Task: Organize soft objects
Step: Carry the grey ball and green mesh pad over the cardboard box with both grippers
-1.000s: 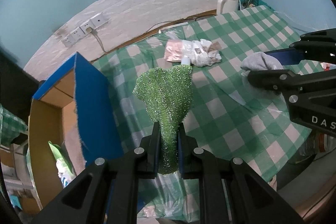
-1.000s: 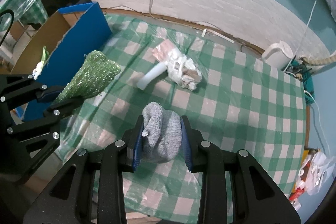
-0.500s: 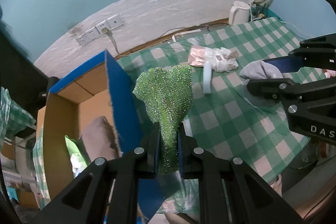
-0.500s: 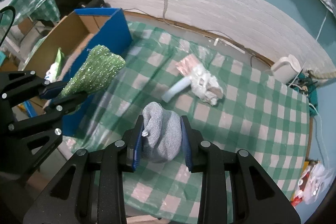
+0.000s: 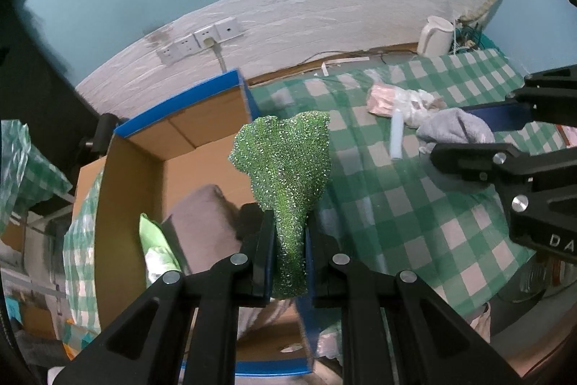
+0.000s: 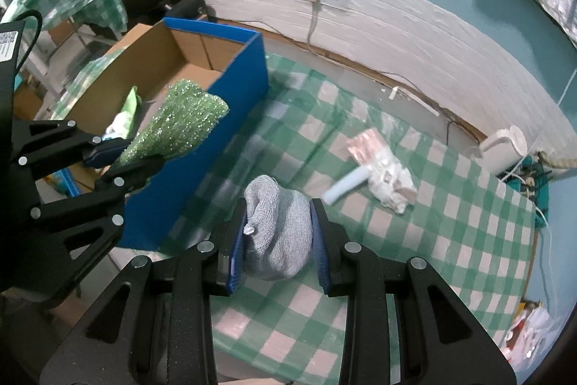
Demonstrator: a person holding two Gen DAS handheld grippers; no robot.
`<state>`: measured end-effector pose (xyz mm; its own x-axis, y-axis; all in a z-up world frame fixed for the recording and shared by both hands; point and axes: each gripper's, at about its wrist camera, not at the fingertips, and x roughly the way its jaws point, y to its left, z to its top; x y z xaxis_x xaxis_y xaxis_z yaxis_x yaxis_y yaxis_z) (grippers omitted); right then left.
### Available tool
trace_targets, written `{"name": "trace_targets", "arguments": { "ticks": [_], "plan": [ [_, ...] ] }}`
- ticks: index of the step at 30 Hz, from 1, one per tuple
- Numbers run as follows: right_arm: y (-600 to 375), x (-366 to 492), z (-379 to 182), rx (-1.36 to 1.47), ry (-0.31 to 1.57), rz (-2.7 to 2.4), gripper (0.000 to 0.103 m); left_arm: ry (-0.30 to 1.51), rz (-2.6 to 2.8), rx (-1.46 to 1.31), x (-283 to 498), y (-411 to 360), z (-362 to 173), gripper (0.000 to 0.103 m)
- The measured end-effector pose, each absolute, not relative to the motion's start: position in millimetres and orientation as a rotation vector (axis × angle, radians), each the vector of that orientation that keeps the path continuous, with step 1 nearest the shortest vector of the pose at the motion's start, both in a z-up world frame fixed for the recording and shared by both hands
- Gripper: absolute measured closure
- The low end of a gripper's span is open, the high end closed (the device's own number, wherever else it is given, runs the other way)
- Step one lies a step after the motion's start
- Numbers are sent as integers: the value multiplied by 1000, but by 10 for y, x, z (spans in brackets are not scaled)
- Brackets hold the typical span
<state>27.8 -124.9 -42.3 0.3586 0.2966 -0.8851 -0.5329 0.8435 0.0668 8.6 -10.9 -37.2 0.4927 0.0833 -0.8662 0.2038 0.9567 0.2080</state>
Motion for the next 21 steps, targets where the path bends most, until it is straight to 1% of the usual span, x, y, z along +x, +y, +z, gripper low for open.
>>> {"name": "trace_targets", "arguments": {
  "ticks": [13, 21],
  "plan": [
    [-608, 292, -281, -306, 1052, 613, 72, 1036, -18, 229, 47, 432, -245, 89],
    [-231, 290, -324, -336, 1066, 664, 72, 1049, 44, 204, 19, 811, -287, 89]
  ]
}}
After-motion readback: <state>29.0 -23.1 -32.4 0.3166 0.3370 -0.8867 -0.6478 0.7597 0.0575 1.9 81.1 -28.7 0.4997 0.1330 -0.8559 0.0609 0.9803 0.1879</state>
